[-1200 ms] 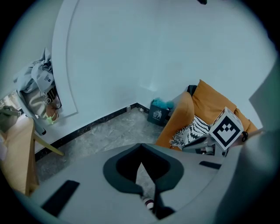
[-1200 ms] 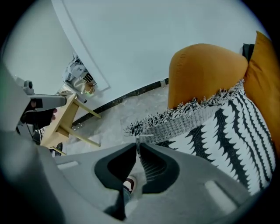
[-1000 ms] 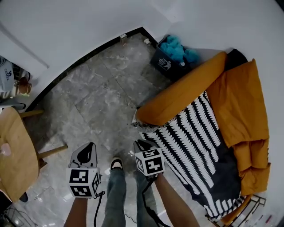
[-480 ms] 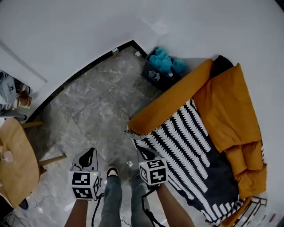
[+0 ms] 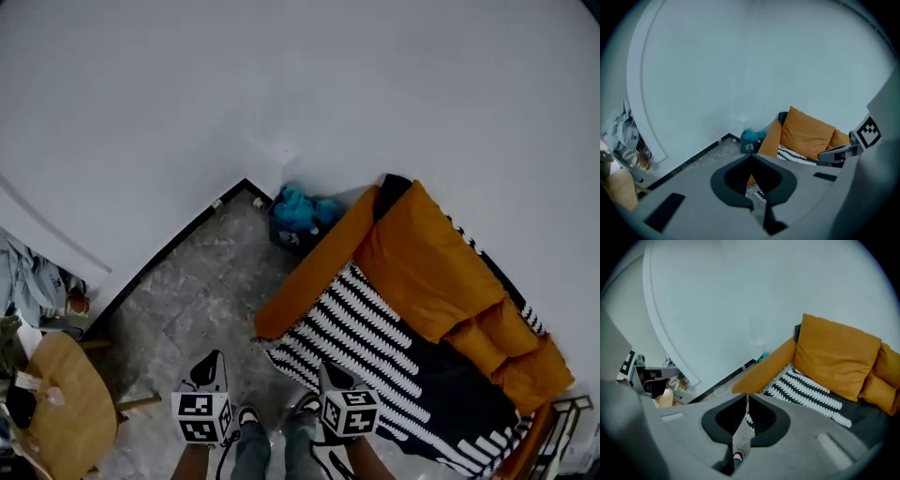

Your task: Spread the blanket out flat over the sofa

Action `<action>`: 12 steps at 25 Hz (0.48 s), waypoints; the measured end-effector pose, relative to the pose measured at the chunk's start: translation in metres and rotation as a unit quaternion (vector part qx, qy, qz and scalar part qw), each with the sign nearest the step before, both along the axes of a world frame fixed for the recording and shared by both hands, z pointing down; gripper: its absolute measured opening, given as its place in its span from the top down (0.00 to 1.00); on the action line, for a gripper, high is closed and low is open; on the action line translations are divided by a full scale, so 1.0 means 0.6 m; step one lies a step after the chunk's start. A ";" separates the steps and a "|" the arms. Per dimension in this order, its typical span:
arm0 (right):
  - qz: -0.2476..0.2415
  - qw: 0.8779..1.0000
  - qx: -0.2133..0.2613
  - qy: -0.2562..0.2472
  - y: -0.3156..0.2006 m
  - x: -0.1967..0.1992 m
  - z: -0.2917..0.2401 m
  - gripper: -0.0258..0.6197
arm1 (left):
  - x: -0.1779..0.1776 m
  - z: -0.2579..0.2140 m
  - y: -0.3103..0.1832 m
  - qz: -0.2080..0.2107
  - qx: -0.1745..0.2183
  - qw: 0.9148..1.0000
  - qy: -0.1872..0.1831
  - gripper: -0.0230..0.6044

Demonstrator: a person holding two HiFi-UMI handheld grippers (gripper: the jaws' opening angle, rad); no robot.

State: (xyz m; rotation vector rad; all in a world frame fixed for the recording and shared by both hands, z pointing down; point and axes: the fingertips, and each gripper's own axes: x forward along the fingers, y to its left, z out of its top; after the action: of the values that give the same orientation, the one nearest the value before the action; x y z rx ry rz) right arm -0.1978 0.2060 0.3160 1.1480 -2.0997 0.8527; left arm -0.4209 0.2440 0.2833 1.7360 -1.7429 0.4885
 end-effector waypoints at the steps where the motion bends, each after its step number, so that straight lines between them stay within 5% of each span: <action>1: 0.015 1.000 0.009 -0.002 -0.003 0.020 -0.031 0.93 | 0.015 -0.031 -0.009 0.007 0.010 1.000 0.004 0.96; 12: 0.184 0.975 0.113 -0.045 -0.021 0.211 -0.322 0.95 | 0.135 -0.310 -0.098 0.101 0.110 0.989 0.017 0.96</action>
State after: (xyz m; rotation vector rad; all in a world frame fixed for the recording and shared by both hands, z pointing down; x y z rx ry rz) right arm -0.0713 0.1935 0.1226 1.6849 -2.1313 0.8571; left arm -0.3400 0.1853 0.0972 2.0774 -1.6559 0.3612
